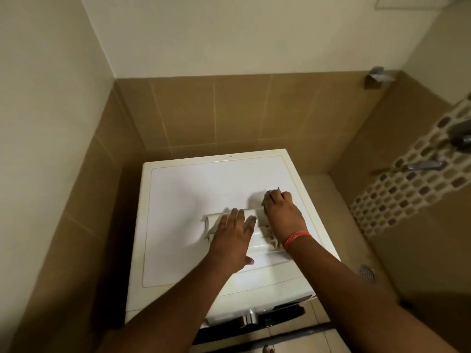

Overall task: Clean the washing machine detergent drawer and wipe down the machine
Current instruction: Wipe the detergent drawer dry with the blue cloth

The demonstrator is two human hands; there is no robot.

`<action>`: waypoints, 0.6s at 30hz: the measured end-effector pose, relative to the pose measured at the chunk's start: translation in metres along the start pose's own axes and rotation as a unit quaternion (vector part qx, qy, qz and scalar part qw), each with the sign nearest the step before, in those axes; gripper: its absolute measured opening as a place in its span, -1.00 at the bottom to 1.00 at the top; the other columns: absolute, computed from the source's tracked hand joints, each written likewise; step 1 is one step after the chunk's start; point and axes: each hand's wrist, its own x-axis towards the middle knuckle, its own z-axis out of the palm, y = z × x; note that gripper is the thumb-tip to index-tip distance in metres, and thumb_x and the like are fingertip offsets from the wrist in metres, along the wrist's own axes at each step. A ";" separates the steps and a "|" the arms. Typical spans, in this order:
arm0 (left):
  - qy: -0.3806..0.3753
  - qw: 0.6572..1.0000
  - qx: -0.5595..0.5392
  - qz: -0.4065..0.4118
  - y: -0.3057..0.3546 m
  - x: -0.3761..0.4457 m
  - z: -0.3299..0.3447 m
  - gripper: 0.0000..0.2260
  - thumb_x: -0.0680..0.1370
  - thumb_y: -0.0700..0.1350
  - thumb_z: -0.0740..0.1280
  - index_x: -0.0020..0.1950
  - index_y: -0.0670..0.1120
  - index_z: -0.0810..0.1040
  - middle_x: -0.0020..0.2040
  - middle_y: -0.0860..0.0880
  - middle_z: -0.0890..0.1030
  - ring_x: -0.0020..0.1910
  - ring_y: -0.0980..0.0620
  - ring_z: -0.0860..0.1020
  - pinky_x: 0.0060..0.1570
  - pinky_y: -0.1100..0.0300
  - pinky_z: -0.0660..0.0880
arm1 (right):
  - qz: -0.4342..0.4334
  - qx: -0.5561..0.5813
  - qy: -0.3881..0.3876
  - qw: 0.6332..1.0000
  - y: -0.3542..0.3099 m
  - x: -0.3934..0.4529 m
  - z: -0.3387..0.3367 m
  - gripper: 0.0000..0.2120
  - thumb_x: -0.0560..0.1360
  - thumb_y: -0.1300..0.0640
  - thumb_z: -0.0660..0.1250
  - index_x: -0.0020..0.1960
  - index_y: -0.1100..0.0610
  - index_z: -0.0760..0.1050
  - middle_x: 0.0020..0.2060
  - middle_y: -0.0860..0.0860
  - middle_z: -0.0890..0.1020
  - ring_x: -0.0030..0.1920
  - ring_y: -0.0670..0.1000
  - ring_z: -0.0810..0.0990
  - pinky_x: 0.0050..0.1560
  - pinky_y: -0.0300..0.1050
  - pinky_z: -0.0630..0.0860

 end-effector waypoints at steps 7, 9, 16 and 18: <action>0.008 0.999 0.038 -0.010 -0.011 0.018 0.010 -0.01 0.38 0.29 0.44 0.57 -0.15 0.02 0.46 -0.14 0.18 0.42 -0.17 0.23 0.41 -0.07 0.22 | 0.029 -0.051 -0.044 0.997 -0.005 -0.026 -0.003 -0.51 0.51 0.37 0.19 0.44 0.25 0.27 0.26 0.18 0.37 0.13 0.18 0.43 -0.08 0.01 0.59; 0.016 0.999 0.042 -0.008 -0.011 0.021 0.010 0.00 0.35 0.31 0.45 0.55 -0.16 0.06 0.41 -0.12 0.23 0.35 -0.15 0.29 0.35 -0.05 0.29 | 0.035 -0.054 -0.075 0.995 -0.005 -0.046 -0.004 -0.49 0.49 0.39 0.17 0.44 0.29 0.24 0.23 0.20 0.36 0.10 0.17 0.41 -0.09 0.03 0.61; 0.031 0.999 0.032 -0.010 -0.014 0.022 0.014 -0.02 0.34 0.31 0.46 0.54 -0.13 0.08 0.42 -0.10 0.24 0.35 -0.14 0.28 0.36 -0.05 0.27 | 0.031 0.028 -0.141 0.989 0.001 -0.067 -0.055 -0.69 0.55 0.29 0.17 0.25 0.14 0.50 0.16 0.14 0.46 0.12 0.14 0.51 0.09 -0.08 0.49; 0.022 0.999 0.041 -0.006 -0.015 0.022 0.015 -0.02 0.36 0.32 0.44 0.55 -0.13 0.04 0.46 -0.12 0.20 0.39 -0.16 0.24 0.39 -0.08 0.24 | 0.058 0.057 -0.057 0.995 0.009 -0.042 -0.060 -0.65 0.49 0.35 0.20 0.22 0.15 0.52 0.09 0.12 0.48 0.08 0.16 0.50 0.00 -0.10 0.48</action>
